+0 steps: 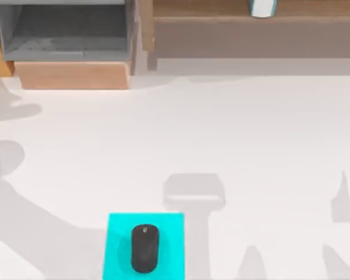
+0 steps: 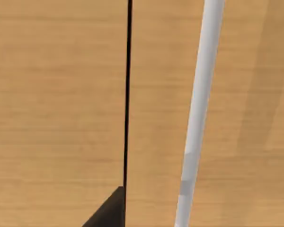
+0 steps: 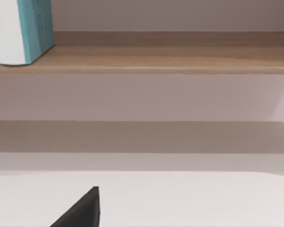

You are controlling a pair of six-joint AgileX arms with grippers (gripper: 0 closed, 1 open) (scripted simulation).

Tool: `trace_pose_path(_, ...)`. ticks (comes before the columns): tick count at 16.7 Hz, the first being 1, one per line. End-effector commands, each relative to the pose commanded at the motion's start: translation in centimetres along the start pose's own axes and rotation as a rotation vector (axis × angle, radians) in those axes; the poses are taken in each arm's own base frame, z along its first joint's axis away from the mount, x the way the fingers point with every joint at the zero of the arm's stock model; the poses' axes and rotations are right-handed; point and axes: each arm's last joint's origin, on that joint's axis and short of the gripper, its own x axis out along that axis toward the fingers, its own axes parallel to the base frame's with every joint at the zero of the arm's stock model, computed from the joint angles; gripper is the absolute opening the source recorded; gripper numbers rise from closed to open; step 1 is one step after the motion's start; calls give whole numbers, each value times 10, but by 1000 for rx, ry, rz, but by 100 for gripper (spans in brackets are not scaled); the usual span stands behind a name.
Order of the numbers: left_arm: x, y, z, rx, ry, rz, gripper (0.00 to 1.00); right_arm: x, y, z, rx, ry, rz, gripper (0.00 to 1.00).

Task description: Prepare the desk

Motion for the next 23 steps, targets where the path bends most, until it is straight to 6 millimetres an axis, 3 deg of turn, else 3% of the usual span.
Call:
trace_pose_path(5,-26,-2,-3,0,0,0,100,0,0,0,0,0,0,100)
trace_pose_path(11,-26,-4,0,-2,-6,-5,100,0,0,0,0,0,0,100)
trace_pose_path(13,-21,5,15,-15,-35,13,100,0,0,0,0,0,0,100)
trace_pose_path(16,-16,2,60,-98,-105,-34,100,0,0,0,0,0,0,100)
trace_pose_path(19,-17,-10,124,-220,-197,-141,100,0,0,0,0,0,0,100)
trace_pose_path(23,-25,-10,204,-386,-292,-249,100,0,0,0,0,0,0,100)
